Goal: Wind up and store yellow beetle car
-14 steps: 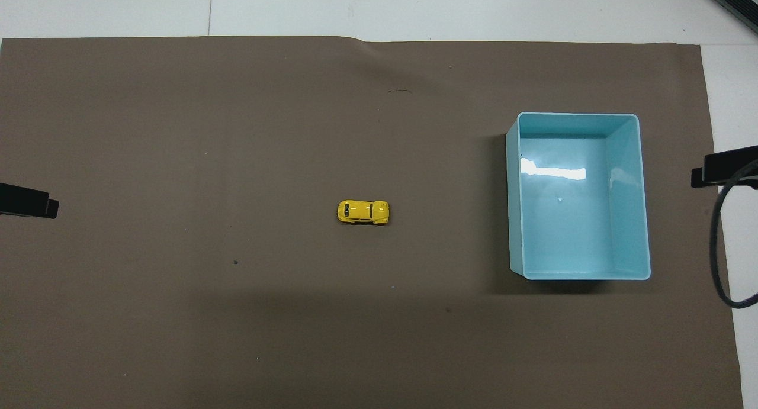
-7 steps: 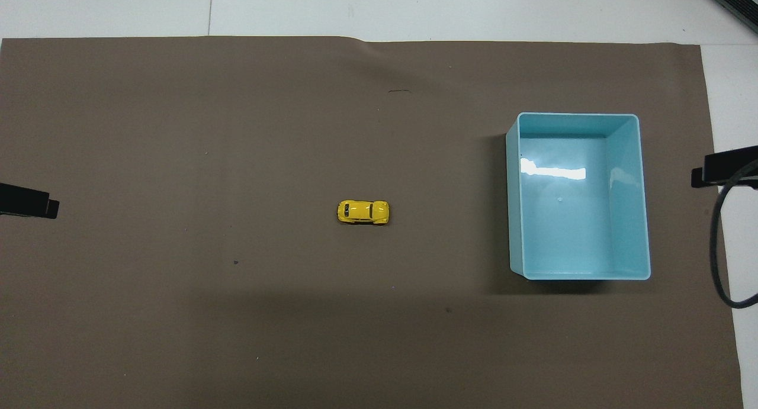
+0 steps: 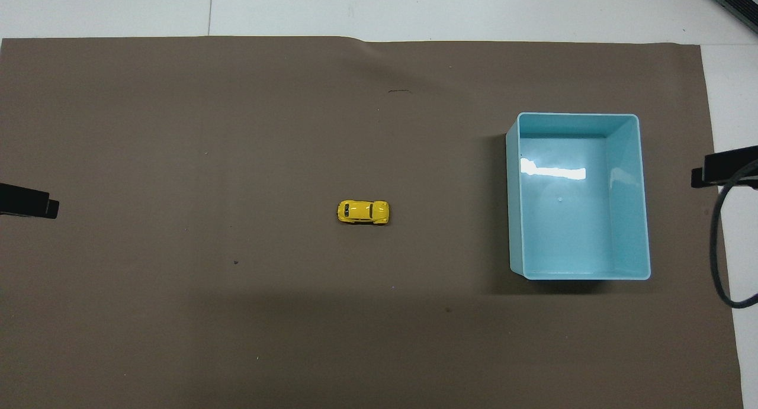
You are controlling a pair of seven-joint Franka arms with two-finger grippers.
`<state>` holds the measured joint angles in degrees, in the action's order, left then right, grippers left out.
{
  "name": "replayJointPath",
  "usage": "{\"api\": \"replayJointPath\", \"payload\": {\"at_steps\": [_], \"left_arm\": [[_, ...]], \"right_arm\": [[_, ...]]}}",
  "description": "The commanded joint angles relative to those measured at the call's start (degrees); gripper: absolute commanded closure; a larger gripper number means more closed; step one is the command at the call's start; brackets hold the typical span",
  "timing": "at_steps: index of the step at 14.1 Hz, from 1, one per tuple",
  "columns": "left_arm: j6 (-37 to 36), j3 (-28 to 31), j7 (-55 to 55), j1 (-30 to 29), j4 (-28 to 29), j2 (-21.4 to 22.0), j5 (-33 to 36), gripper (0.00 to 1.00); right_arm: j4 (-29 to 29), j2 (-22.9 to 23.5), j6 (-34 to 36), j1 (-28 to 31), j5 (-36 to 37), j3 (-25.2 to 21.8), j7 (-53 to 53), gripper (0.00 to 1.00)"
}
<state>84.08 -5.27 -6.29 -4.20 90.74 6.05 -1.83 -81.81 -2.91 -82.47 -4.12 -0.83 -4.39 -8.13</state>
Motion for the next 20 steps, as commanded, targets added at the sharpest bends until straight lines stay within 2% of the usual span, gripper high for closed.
{"api": "replayJointPath", "payload": {"at_steps": [1,5,10,13,16,20], "left_arm": [[0.38,-0.18,-0.48,-0.46,1.02,0.72,-0.89,0.00],[0.38,-0.26,-0.22,-0.37,1.63,0.72,-0.89,0.00],[1.35,-0.88,8.11,1.46,4.00,0.45,-0.81,0.00],[3.10,-0.88,17.42,4.10,5.75,-0.07,-0.89,0.00],[8.80,-0.88,28.05,8.41,9.88,-0.16,-0.89,0.00],[13.92,-0.88,41.24,10.18,12.62,-0.34,-2.20,0.00]], "right_arm": [[-0.28,-0.61,0.73,0.43,-0.58,0.17,-0.93,0.00],[-0.28,-0.61,0.73,0.43,-0.58,0.17,-0.93,0.00],[-0.28,-0.61,0.73,0.43,-0.58,0.17,-0.93,0.00],[-0.28,-0.61,0.73,0.43,-0.58,0.17,-0.93,0.00],[-0.28,-0.61,0.73,0.43,-0.58,0.17,-0.93,0.00],[-0.28,-0.61,0.73,0.43,-0.58,0.17,-0.93,0.00]]}}
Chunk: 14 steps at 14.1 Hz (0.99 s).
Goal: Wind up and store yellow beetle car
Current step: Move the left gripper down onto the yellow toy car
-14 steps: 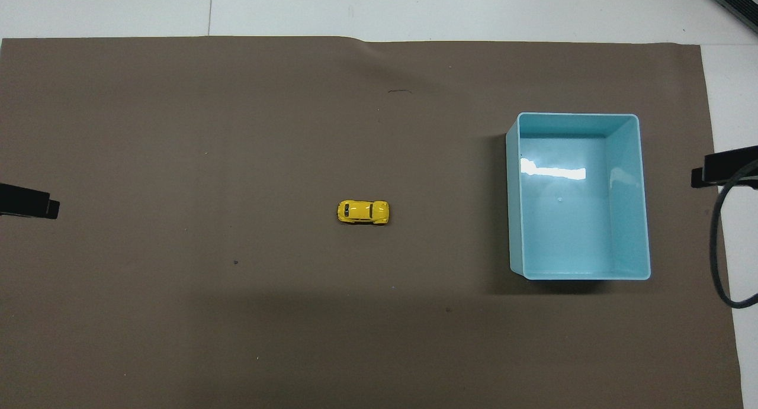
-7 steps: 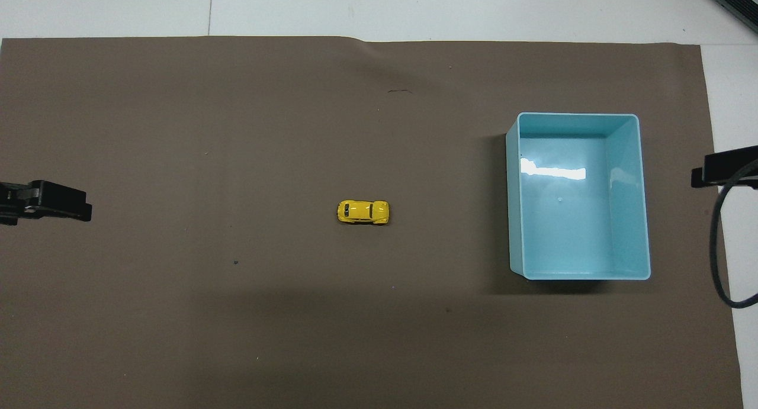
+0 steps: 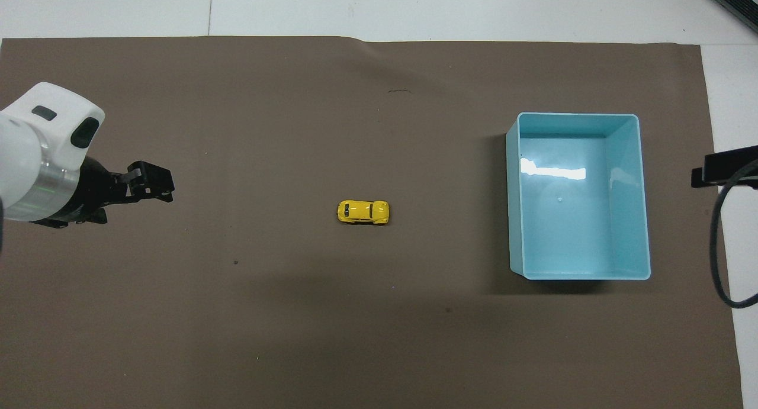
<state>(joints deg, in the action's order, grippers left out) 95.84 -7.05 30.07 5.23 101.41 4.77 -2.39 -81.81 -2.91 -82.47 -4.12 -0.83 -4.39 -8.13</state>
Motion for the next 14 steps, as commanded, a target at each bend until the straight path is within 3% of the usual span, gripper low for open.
{"api": "replayJointPath", "payload": {"at_steps": [1,6,9,14], "left_arm": [[2.07,0.89,7.17,0.83,1.95,0.85,-2.44,0.00],[3.03,0.89,25.17,1.88,2.39,0.50,-4.46,0.00],[8.73,0.81,38.97,2.32,4.50,0.41,-4.82,0.00],[11.64,0.89,61.20,3.73,5.64,-0.73,-6.57,0.00]], "right_arm": [[-0.28,-0.61,0.73,0.43,-0.58,0.17,-0.93,0.00],[-0.28,-0.61,0.73,0.43,-0.58,0.17,-0.93,0.00],[-0.28,-0.61,0.73,0.43,-0.58,0.17,-0.93,0.00],[-0.28,-0.61,0.73,0.43,-0.58,0.17,-0.93,0.00]]}}
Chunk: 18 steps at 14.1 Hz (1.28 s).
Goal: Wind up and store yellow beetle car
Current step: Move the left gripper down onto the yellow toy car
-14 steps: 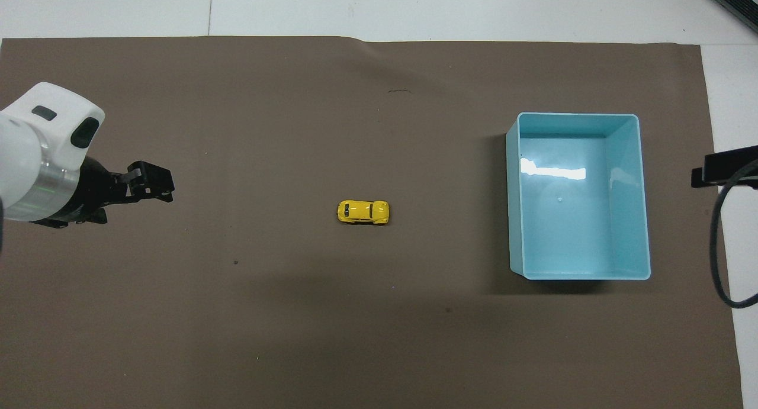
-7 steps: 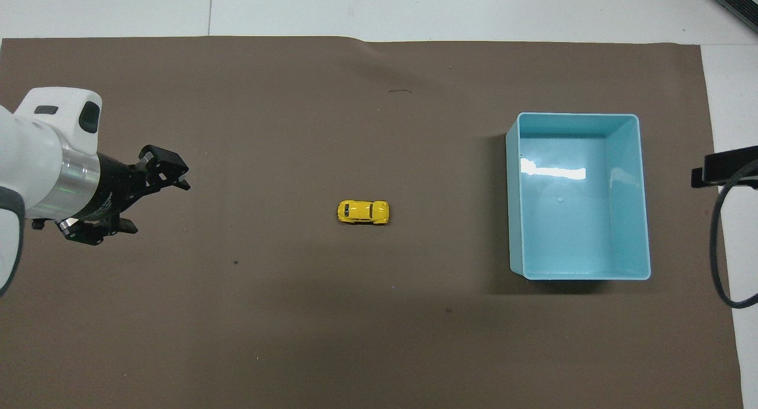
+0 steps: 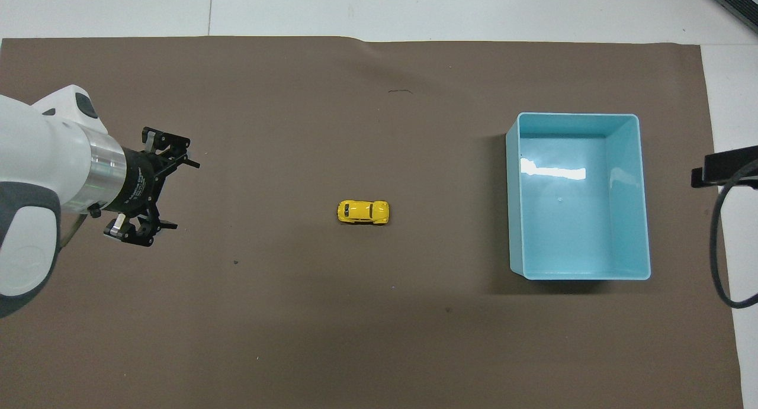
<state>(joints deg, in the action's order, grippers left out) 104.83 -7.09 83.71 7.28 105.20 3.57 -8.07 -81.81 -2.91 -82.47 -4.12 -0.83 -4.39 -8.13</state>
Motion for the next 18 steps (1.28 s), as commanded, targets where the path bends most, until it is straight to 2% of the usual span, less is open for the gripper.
{"api": "replayJointPath", "payload": {"at_steps": [1,4,7,9,10,12,14,18], "left_arm": [[3.97,0.94,11.61,2.64,2.20,0.04,-0.90,0.00],[9.68,1.11,20.95,7.64,2.55,-3.65,-0.81,0.00],[11.54,1.03,27.63,11.07,2.47,-4.09,-0.81,0.00],[12.15,1.03,31.23,14.41,2.20,-5.84,-0.72,0.00],[13.64,1.11,33.60,16.25,1.94,-7.94,-0.20,0.00],[16.98,1.11,41.49,20.82,1.33,-12.95,5.23,0.00],[17.17,1.03,47.31,23.38,0.45,-15.95,8.41,0.00],[18.91,1.11,50.50,25.76,-1.31,-19.56,8.86,0.00]], "right_arm": [[-0.28,-0.61,0.73,0.43,-0.58,0.17,-0.93,0.00],[-0.28,-0.61,0.73,0.43,-0.58,0.17,-0.93,0.00],[-0.28,-0.61,0.73,0.43,-0.58,0.17,-0.93,0.00],[-0.28,-0.61,0.73,0.43,-0.58,0.17,-0.93,0.00],[-0.28,-0.61,0.73,0.43,-0.58,0.17,-0.93,0.00],[-0.28,-0.61,0.73,0.43,-0.58,0.17,-0.93,0.00],[-0.28,-0.61,0.73,0.43,-0.58,0.17,-0.93,0.00],[-0.28,-0.61,0.73,0.43,-0.58,0.17,-0.93,0.00]]}}
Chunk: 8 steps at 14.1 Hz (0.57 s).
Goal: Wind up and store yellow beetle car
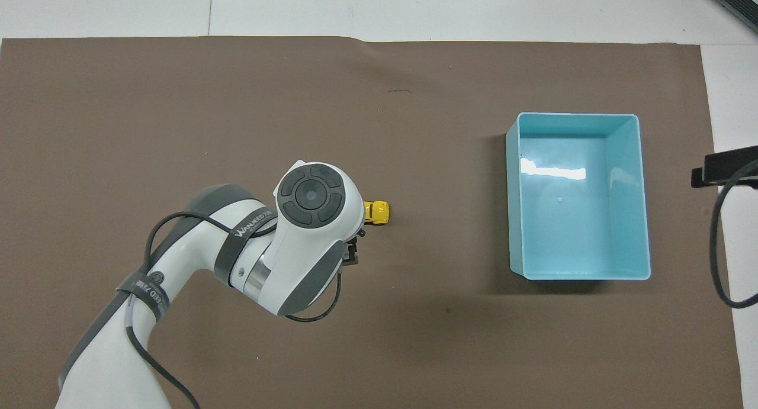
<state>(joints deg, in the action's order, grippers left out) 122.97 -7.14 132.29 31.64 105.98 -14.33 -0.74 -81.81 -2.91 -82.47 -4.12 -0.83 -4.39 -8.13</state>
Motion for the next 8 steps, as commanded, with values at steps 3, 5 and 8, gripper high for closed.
{"api": "replayJointPath", "payload": {"at_steps": [3,5,8], "left_arm": [[1.92,1.16,2.35,2.20,-4.89,-5.94,2.84,0.00],[1.48,1.16,3.14,2.11,-9.02,-9.99,3.90,0.00],[1.39,1.16,3.67,2.11,-11.06,-12.73,4.16,0.00]], "right_arm": [[-0.28,-0.61,0.73,0.43,-0.58,0.17,-0.93,0.00],[-0.28,-0.61,0.73,0.43,-0.58,0.17,-0.93,0.00],[-0.28,-0.61,0.73,0.43,-0.58,0.17,-0.93,0.00]]}}
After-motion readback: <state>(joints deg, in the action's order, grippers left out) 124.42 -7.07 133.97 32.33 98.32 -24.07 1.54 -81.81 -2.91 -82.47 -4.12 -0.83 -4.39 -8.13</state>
